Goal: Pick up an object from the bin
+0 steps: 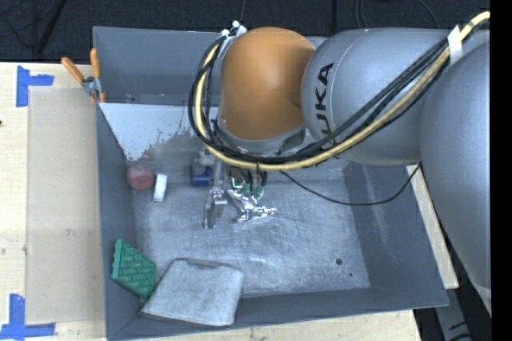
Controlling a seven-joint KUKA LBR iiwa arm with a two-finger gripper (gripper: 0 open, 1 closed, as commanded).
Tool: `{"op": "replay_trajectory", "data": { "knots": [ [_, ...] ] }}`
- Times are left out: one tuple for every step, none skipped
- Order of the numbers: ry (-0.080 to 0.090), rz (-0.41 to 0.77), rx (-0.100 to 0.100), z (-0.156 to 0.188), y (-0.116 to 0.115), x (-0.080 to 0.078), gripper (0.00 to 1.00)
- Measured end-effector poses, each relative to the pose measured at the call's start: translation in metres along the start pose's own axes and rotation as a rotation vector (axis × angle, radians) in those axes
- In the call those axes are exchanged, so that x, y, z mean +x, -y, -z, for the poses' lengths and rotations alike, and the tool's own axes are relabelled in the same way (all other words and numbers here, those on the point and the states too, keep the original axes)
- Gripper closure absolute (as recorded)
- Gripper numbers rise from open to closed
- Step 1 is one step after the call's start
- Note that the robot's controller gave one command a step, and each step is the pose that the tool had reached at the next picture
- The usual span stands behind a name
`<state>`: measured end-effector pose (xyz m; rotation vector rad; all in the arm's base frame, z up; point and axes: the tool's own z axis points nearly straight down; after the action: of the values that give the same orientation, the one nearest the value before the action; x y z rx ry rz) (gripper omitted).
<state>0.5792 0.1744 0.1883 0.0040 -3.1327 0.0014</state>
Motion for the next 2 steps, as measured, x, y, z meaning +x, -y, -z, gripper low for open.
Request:
{"op": "replay_trajectory", "data": {
  "knots": [
    [0.005,0.071,0.0,-0.052,-0.012,0.06,0.0],
    [0.004,0.077,-0.001,-0.074,-0.043,0.096,0.0]
  ]
}}
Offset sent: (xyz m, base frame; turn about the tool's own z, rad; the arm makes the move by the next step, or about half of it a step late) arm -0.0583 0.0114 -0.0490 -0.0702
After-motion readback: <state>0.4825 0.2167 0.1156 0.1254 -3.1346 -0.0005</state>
